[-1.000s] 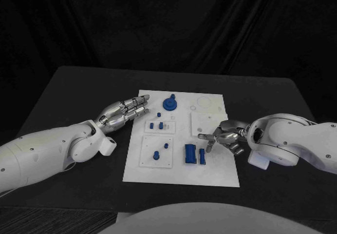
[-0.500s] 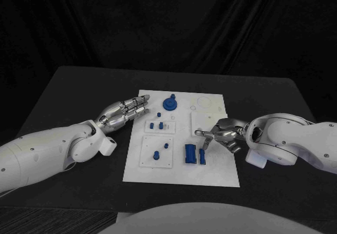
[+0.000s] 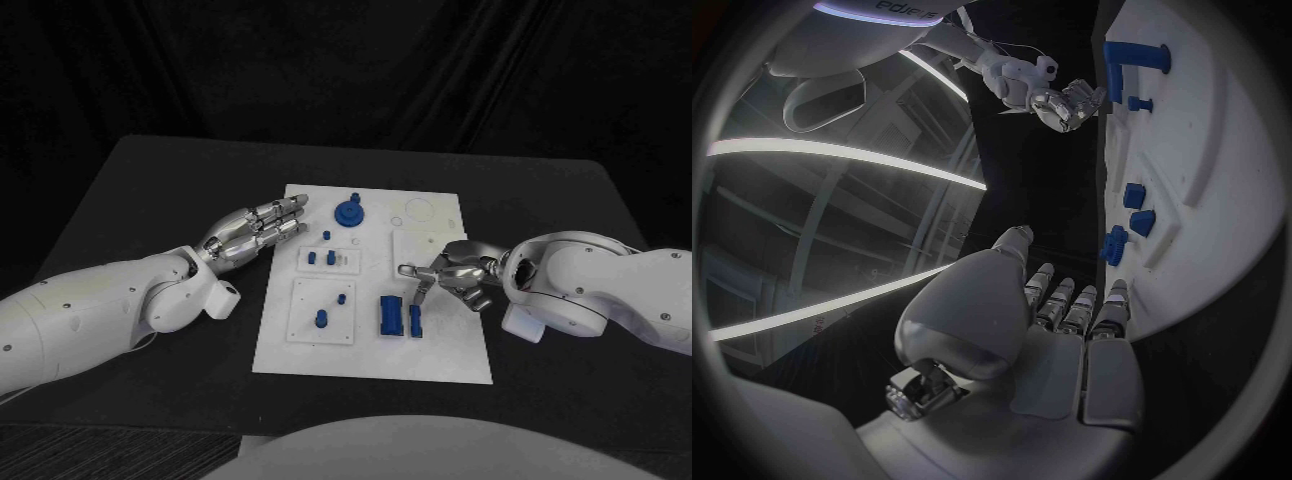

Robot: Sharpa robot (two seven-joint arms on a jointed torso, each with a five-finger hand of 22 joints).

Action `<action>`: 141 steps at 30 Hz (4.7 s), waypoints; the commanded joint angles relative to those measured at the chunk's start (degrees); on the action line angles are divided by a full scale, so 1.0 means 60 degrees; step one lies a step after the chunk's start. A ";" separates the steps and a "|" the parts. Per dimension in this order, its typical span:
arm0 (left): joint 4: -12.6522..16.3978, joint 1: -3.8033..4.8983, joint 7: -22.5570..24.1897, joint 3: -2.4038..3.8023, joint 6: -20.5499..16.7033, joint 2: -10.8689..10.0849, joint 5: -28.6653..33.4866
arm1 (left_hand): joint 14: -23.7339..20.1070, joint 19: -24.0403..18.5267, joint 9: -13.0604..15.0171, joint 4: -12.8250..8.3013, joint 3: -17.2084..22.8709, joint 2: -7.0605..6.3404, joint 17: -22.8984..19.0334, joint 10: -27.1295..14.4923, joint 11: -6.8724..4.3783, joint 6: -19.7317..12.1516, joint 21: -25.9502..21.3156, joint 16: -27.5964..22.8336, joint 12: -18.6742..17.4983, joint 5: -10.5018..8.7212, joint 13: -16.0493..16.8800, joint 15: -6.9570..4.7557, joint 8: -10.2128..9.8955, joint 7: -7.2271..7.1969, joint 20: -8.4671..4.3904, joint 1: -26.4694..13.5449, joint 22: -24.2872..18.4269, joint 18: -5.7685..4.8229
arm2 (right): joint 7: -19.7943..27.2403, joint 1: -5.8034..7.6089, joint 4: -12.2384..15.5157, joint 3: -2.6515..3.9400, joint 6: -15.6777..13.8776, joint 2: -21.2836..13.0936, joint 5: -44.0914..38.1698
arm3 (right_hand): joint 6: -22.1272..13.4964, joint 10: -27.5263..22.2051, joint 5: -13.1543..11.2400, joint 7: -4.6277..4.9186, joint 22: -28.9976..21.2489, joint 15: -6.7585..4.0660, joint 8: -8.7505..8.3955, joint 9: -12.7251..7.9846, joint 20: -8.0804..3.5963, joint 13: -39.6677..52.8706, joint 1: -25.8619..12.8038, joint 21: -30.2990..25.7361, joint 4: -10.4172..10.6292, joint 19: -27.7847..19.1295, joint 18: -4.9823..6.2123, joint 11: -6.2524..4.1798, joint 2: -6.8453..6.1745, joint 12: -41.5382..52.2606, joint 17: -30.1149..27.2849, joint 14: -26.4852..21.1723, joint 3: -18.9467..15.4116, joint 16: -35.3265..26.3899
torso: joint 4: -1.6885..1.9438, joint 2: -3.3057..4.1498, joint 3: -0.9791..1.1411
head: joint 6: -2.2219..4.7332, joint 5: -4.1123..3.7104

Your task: Assemble the parts on the task board

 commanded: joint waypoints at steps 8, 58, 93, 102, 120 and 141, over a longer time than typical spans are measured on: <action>0.0018 -0.0019 0.1359 0.0008 0.0064 0.0019 0.0015 | 0.0009 -0.0028 0.0008 -0.0071 0.0032 0.0016 0.0000 -0.0027 0.0059 -0.0030 0.0017 0.0031 0.0067 0.0064 0.0010 0.0079 0.0047 0.0000 0.0066 0.0104 -0.0014 0.0155 | 0.0019 -0.0015 -0.0195 -0.0001 -0.0011 0.0082 0.0020 | -0.0147 0.1009 0.0036 0.0070 0.1619 0.0066 -0.0154 -0.0103 0.0083 0.2514 -0.0008 -0.0040 -0.0001 0.0044 -0.0001 0.0115 0.0189 -0.0051 -0.0082 0.0343 -0.0204 0.0014 | -0.0002 0.0001 -0.0001 | -0.0001 0.0032; 0.0019 -0.0028 0.1400 0.0008 0.0051 0.0012 0.0015 | 0.0006 -0.0033 0.0008 -0.0139 0.0102 0.0006 -0.0001 -0.0028 0.0075 -0.0028 0.0013 0.0029 0.0074 0.0084 0.0010 0.0077 0.0047 -0.0002 0.0062 0.0098 -0.0021 0.0153 | -0.0603 -0.0059 -0.0207 -0.0003 0.0538 0.0129 -0.0145 | -0.1986 0.0757 0.0111 0.0623 0.1439 0.0452 -0.0930 -0.1323 0.0431 0.2127 0.0824 -0.0666 -0.0020 -0.0190 0.0117 0.0585 0.0696 -0.0483 -0.0606 0.0237 -0.1445 -0.0214 | -0.0004 -0.0003 -0.0002 | -0.0001 0.0059; 0.1270 0.0079 0.3238 0.0018 -0.3118 -0.0795 -0.0124 | -0.0089 -0.0231 0.0071 0.1670 -0.1454 -0.0808 -0.0045 -0.0099 -0.1473 0.1216 -0.0129 -0.0034 0.0151 -0.0966 -0.0001 -0.1847 0.0097 -0.0280 -0.2225 -0.0643 -0.0280 -0.0194 | 0.8278 0.0322 -0.1390 0.0001 -0.4882 0.0038 0.4112 | -0.2235 -0.7873 0.0151 0.1020 -0.4801 0.3015 -0.0616 -0.2211 0.2199 -0.8434 0.1642 -1.1332 -0.0028 -0.7155 0.0227 0.2773 0.1416 -1.2598 -0.9486 -0.7161 -0.3626 -1.1069 | -0.0150 -0.0537 0.0207 | -0.0001 0.0155; 0.1180 0.0081 0.3419 0.0016 -0.4174 -0.0623 -0.0562 | -0.0089 -0.0231 -0.0046 0.1662 -0.1828 -0.0930 -0.0045 -0.0376 -0.2960 -0.0279 -0.0129 -0.0034 -0.0768 -0.1751 -0.0153 -0.2770 -0.0017 -0.1695 -0.3062 -0.1302 -0.0280 -0.0160 | 0.9665 -0.0248 -0.2094 -0.0001 -0.3121 0.0245 0.4674 | -0.8978 -1.3555 -0.0472 -0.1632 -1.2056 0.1987 -0.1347 -0.3185 0.2318 -1.1644 0.1931 -1.1816 -0.0025 -1.3954 0.0278 0.0668 0.1163 -1.4363 -1.0659 -1.3797 -0.3607 -1.3275 | -0.0152 -0.0498 0.0190 | -0.0001 0.0125; 0.1374 -0.0075 -0.0288 0.0398 -0.4939 -0.0327 0.0211 | -0.0089 -0.0231 -0.0313 0.0247 -0.0437 -0.1797 -0.0045 -0.0424 -0.2193 -0.1505 -0.0129 -0.0034 -0.0995 -0.3406 -0.0210 -0.1521 -0.0274 -0.0547 -0.2574 -0.7741 -0.0280 -0.0679 | 0.9012 -0.0813 -0.2400 0.0599 -0.4275 0.1029 0.5519 | -1.0420 -1.3991 -0.1774 -0.0494 -1.2491 0.0888 -0.1552 -0.3398 -0.0138 -1.2486 -0.6146 -1.1870 -0.2795 -1.4007 -0.0669 0.0307 -0.1031 -1.5051 -1.0771 -1.4009 0.0486 -1.3460 | -0.0288 -0.0716 0.0286 | 0.0527 0.0156; 0.2655 -0.0615 -0.1501 0.2035 -0.9323 0.0472 0.2964 | -0.0089 -0.0231 -0.0313 -0.1131 0.0929 -0.2566 -0.0045 -0.0424 -0.1348 -0.2559 -0.0129 -0.0034 -0.0995 -0.4743 -0.0210 -0.1521 -0.0274 -0.0547 -0.2574 -1.1201 -0.0280 -0.1549 | 0.8336 -0.1809 -0.2622 0.1988 -0.6384 0.2531 0.7919 | -1.0420 -1.3991 -0.1774 -0.0494 -1.2491 0.0888 -0.1552 -0.3398 -0.0138 -1.2486 -0.7386 -1.1870 -0.2795 -1.4007 -0.0669 0.0307 -0.1031 -1.5051 -1.0771 -1.4009 0.0486 -1.3460 | -0.0789 -0.1536 0.0652 | 0.2599 0.0263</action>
